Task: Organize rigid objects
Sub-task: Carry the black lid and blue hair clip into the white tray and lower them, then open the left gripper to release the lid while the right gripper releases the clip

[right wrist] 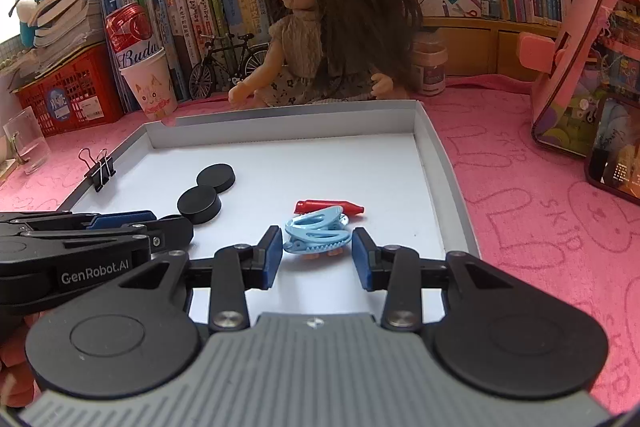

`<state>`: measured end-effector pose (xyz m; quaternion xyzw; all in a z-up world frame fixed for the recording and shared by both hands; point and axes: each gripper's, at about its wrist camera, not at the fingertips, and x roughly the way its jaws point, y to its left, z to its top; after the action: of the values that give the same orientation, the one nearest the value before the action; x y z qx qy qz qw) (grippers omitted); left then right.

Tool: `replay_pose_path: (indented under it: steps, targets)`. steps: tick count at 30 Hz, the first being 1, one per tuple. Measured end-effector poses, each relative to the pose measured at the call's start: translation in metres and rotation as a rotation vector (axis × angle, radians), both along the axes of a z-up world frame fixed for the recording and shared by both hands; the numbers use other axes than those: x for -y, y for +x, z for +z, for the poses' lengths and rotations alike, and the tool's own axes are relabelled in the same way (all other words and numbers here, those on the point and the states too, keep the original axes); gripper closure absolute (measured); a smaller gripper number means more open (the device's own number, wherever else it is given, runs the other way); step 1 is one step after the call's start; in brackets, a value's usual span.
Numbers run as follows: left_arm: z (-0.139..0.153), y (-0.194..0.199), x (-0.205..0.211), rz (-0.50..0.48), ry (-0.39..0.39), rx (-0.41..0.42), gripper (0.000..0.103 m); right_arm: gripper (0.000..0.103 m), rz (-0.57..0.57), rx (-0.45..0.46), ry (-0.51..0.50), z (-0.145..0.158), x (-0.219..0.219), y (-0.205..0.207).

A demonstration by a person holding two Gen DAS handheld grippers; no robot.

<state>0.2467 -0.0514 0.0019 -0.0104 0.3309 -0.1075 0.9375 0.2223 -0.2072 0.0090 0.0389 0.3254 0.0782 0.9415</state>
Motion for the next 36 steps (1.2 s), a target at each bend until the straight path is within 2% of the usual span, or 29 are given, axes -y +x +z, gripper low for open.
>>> replay_pose_path:
  steps: [6, 10, 11, 12, 17, 24, 29, 36]
  targets:
    - [-0.001, 0.002, 0.001, 0.004, -0.003, 0.005, 0.073, 0.060, -0.009, 0.000, -0.014, -0.001, -0.002, 0.006]
    - [0.002, 0.000, -0.003, 0.012, -0.021, 0.000, 0.072, 0.052, -0.012, 0.001, 0.007, 0.001, 0.000, 0.004]
    - [0.003, -0.001, -0.003, 0.014, -0.025, 0.002, 0.070, 0.043, -0.009, 0.007, 0.010, 0.002, 0.000, 0.003]
    - [0.004, -0.002, -0.004, 0.015, -0.027, 0.004, 0.064, 0.042, -0.007, 0.015, 0.011, 0.004, 0.000, 0.001]
    - [0.013, -0.011, -0.008, 0.014, -0.030, 0.017, 0.053, 0.035, 0.016, 0.045, -0.007, 0.016, -0.001, -0.009]
    - [0.026, -0.041, -0.012, -0.011, -0.011, 0.081, 0.038, 0.027, 0.057, 0.099, -0.021, 0.029, 0.005, -0.035]
    - [0.033, -0.068, -0.014, -0.029, -0.009, 0.121, 0.033, 0.021, 0.093, 0.136, -0.024, 0.034, 0.012, -0.057]
    - [0.037, -0.106, -0.015, -0.072, -0.001, 0.156, 0.032, 0.018, 0.134, 0.170, -0.029, 0.035, 0.019, -0.087]
